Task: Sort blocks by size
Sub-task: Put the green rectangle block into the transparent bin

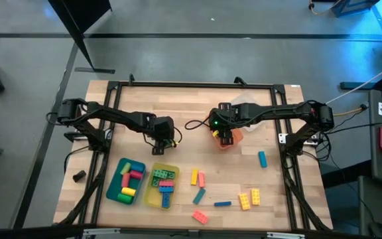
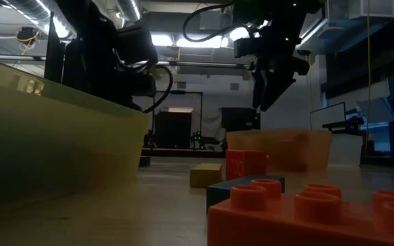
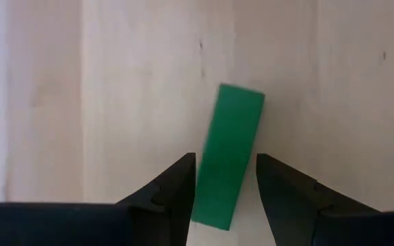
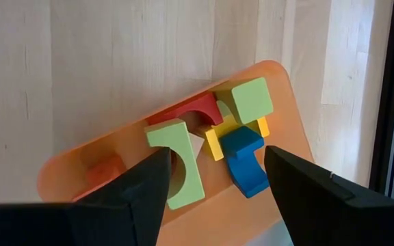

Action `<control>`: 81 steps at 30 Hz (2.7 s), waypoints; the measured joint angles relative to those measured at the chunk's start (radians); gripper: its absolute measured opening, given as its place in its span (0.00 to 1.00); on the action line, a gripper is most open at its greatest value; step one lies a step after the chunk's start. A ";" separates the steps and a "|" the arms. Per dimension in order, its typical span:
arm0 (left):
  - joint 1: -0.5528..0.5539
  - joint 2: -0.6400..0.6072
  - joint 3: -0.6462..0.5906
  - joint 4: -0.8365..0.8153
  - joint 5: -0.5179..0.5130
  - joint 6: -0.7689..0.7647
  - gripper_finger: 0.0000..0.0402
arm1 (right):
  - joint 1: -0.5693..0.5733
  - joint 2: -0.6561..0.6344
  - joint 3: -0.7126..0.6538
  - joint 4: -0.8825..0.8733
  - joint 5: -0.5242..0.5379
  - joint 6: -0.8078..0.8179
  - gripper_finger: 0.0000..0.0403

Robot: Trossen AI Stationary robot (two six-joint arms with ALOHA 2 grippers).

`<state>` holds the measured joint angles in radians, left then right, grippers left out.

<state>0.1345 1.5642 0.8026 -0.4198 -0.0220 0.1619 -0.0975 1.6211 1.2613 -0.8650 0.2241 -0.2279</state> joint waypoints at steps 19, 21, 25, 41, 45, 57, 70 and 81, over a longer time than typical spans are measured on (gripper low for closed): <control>0.005 0.048 -0.050 0.055 0.004 -0.029 0.32 | 0.000 0.000 0.069 -0.079 -0.007 0.000 0.59; 0.006 0.048 -0.042 0.053 0.004 -0.050 0.27 | 0.000 0.000 0.112 -0.124 -0.008 0.000 0.59; 0.026 0.054 -0.015 0.059 0.080 -0.145 0.22 | 0.000 -0.021 0.173 -0.159 -0.008 -0.019 0.59; 0.146 0.051 0.175 0.287 0.684 -0.444 0.23 | 0.007 -0.068 0.218 -0.043 -0.338 -0.147 0.59; 0.157 0.050 0.196 0.376 0.790 -0.498 0.23 | 0.032 -0.068 0.217 -0.014 -0.350 -0.173 0.59; 0.143 0.050 0.197 0.632 0.831 -0.556 0.24 | 0.142 -0.068 0.217 0.212 -0.230 -0.254 0.59; 0.119 0.050 0.198 0.698 0.869 -0.547 0.25 | 0.145 -0.068 0.217 0.197 -0.216 -0.253 0.59; 0.120 0.049 0.198 0.698 0.869 -0.470 0.26 | 0.146 -0.068 0.216 0.191 -0.218 -0.251 0.34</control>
<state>0.2543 1.6135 1.0004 0.2783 0.8472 -0.3077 0.0483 1.5532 1.4773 -0.6740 0.0057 -0.4789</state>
